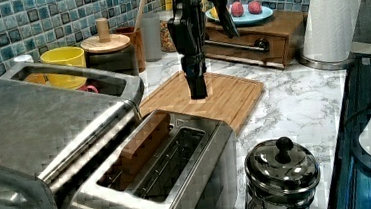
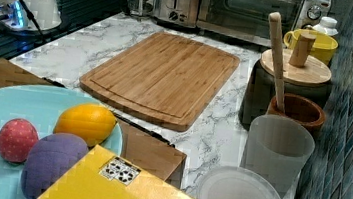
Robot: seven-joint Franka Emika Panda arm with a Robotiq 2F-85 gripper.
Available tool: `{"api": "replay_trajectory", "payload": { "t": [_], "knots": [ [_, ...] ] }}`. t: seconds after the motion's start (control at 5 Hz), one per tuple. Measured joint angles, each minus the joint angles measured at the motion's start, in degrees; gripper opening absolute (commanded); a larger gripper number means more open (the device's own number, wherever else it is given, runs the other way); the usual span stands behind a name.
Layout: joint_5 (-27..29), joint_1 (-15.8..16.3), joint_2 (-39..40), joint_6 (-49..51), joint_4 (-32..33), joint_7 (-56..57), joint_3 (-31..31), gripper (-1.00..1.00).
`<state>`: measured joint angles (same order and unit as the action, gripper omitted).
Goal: Turn on the toaster.
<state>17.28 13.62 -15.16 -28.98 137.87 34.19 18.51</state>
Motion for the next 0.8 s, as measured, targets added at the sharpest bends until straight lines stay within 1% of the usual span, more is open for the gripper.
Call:
{"api": "replay_trajectory", "payload": {
  "t": [0.2, 0.4, 0.8],
  "knots": [
    [-1.8, 0.0, 2.1, -3.1, 0.0, -6.4, 3.3, -1.00],
    [-4.5, -0.2, 2.1, -3.6, -0.4, -8.8, 3.6, -1.00],
    [-4.4, -0.9, 4.4, -3.6, 0.0, -9.0, 0.9, -1.00]
  ]
}}
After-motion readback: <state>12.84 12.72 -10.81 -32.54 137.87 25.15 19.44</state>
